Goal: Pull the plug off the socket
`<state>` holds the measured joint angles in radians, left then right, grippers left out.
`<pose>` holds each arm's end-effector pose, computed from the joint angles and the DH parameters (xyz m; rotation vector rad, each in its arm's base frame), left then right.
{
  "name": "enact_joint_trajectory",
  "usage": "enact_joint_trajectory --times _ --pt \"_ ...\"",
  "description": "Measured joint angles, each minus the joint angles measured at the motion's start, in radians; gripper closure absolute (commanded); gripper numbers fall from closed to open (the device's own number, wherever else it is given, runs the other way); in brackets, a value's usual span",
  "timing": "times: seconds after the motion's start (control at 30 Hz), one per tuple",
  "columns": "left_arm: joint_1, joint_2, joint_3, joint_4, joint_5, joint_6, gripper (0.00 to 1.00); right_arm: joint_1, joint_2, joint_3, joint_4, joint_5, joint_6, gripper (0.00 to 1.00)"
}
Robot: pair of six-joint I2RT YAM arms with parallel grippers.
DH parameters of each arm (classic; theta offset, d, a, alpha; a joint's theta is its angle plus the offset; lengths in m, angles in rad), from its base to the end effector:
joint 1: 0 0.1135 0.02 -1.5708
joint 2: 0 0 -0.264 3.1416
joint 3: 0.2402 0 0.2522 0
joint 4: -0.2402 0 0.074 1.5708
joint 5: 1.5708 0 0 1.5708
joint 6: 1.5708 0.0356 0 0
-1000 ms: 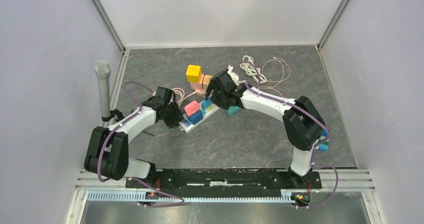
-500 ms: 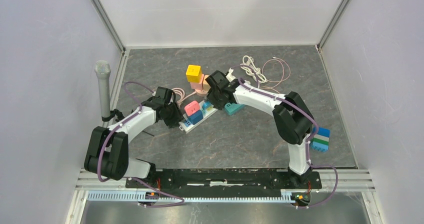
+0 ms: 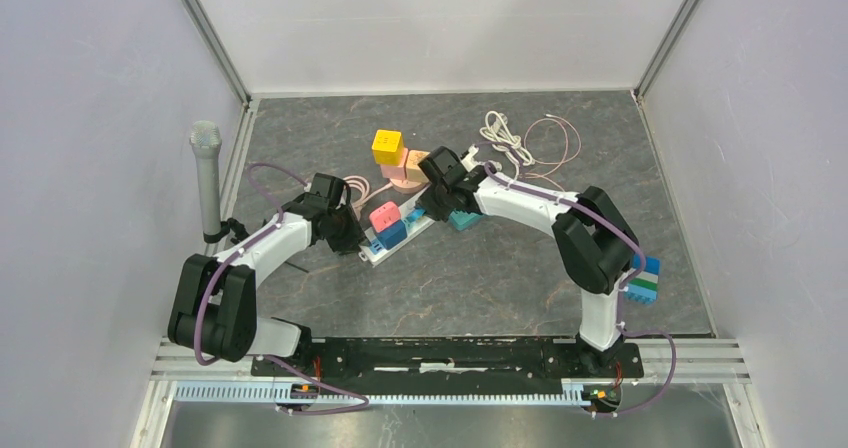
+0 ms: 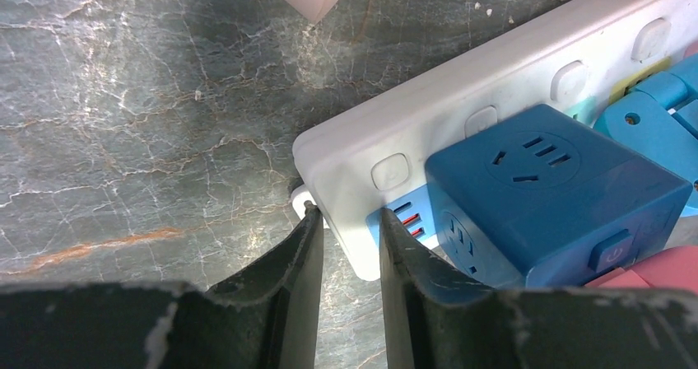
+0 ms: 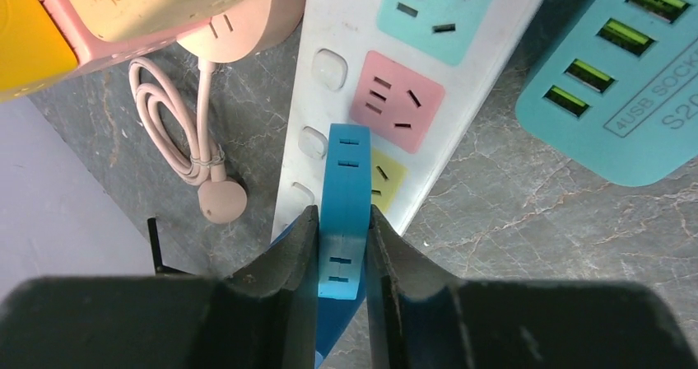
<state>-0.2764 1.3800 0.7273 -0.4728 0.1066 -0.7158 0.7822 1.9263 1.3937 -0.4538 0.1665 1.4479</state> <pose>0.2377 -0.0714 0.1729 -0.5707 2.7092 -0.4283 0.2975 0.2873 0.1973 0.9360 2.5022 0.6233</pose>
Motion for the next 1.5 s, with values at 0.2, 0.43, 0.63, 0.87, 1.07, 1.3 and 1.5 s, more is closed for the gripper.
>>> enact_joint_trajectory --times 0.2,0.43,0.63,0.87,1.07,1.3,1.5 --pt "0.000 0.005 0.005 -0.006 0.000 0.000 0.64 -0.014 -0.033 -0.071 0.071 -0.039 0.045 1.00" --pt "-0.012 0.023 0.019 -0.008 0.003 0.000 0.65 -0.035 -0.100 -0.192 0.159 -0.098 0.114 1.00" --pt "-0.016 0.027 0.022 -0.010 0.000 0.000 0.66 -0.053 -0.117 -0.249 0.235 -0.168 0.158 1.00" --pt "-0.017 0.039 0.033 -0.020 0.000 0.000 0.66 -0.063 -0.134 -0.322 0.348 -0.197 0.182 1.00" --pt "-0.017 0.040 0.035 -0.023 0.000 0.000 0.66 -0.076 -0.157 -0.406 0.467 -0.237 0.228 1.00" --pt "-0.018 0.047 0.037 -0.026 -0.002 0.000 0.66 -0.085 -0.162 -0.447 0.533 -0.275 0.264 1.00" --pt "-0.018 0.047 0.037 -0.026 -0.002 0.000 0.66 -0.089 -0.167 -0.468 0.569 -0.294 0.279 1.00"
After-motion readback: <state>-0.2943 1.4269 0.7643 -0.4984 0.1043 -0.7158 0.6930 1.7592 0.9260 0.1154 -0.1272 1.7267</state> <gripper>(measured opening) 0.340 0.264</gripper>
